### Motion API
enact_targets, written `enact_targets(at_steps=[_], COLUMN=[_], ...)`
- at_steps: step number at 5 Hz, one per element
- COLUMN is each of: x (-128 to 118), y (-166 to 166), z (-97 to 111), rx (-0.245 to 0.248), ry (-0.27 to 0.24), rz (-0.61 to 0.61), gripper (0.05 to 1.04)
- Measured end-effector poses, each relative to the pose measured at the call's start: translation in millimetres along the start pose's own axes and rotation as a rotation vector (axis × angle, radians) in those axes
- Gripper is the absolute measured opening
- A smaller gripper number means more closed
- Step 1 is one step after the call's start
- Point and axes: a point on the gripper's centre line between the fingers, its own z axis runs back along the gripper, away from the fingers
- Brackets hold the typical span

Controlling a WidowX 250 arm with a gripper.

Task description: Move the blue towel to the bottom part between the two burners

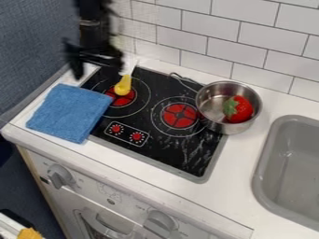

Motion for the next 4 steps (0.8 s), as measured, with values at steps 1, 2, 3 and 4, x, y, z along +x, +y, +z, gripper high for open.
enact_targets(at_steps=[1, 2, 3, 4], x=[-21.3, -28.4, -26.2, -17.9], y=[31.6, 46.2, 40.0, 26.5], z=[-10.8, -27.8, -44.2, -45.6], rx=[-0.019, -0.039, -0.068, -0.096], ry=[-0.009, 0.006, 0.009, -0.003], rz=[0.063, 0.094, 0.077, 0.045], gripper=[1.001, 1.001, 1.001, 1.001])
